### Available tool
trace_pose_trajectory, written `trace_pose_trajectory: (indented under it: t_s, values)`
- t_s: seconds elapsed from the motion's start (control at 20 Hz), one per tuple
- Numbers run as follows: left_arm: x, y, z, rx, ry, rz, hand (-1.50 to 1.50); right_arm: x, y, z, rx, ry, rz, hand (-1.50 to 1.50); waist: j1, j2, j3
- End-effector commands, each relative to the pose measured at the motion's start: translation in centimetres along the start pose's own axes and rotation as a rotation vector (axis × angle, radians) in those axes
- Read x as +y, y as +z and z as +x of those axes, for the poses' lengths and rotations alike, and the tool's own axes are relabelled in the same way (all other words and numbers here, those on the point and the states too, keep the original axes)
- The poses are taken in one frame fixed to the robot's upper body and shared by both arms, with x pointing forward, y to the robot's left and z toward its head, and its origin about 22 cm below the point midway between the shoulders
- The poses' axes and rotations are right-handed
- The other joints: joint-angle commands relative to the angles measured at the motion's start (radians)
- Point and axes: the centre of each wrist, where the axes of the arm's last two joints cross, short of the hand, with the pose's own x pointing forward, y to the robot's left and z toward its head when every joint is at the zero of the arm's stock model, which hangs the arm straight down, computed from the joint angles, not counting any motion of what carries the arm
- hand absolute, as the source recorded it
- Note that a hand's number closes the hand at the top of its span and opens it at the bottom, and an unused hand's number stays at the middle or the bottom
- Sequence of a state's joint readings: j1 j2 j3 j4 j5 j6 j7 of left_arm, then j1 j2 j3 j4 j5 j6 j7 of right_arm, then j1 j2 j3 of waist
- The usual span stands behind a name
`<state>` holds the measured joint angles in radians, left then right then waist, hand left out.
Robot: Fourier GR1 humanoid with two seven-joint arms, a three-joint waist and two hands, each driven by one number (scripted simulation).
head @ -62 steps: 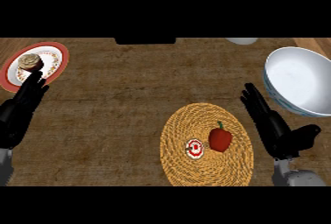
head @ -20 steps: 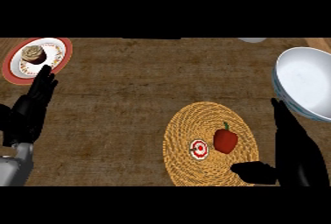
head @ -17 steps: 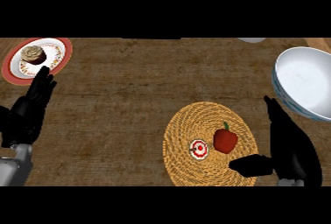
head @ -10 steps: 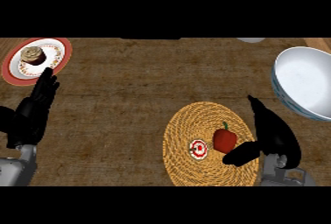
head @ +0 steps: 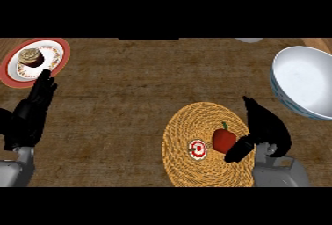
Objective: Pick the bell pepper from the placemat and place it in the bowl
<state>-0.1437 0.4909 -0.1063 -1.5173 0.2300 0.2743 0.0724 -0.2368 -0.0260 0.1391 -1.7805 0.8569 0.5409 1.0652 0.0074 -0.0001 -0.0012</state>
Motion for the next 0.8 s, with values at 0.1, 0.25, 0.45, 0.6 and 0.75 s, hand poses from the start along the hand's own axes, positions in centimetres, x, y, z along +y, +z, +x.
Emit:
trace_pose_trajectory:
  t_s: [0.1, 0.25, 0.45, 0.6, 0.75]
  values:
    - [0.2, -1.1, 0.4, -0.008, 0.004, 0.006, 0.0, -0.2, -0.5, 2.4, 0.134, 0.123, -0.052, -1.5, -0.004, 0.001, 0.001]
    - [0.3, 0.4, -0.4, -0.007, 0.021, 0.011, 0.0, 1.3, -0.9, 2.3, 0.151, 0.11, 0.0, -1.5, 0.0, 0.0, 0.001]
    - [0.1, -1.2, 0.5, 0.0, -0.019, 0.013, 0.0, 2.0, -1.0, 2.2, 0.155, 0.099, 0.061, -1.5, -0.006, 0.0, 0.001]
    - [-1.7, -1.1, 0.5, 0.019, 0.002, 0.006, 0.0, 3.7, -3.0, 1.0, 0.176, 0.091, 0.062, -1.5, -0.007, 0.001, 0.001]
    - [0.3, -0.5, 1.4, 0.006, -0.004, 0.001, 0.0, 3.6, -1.7, 0.1, 0.183, 0.086, 0.075, -1.5, -0.006, -0.002, 0.001]
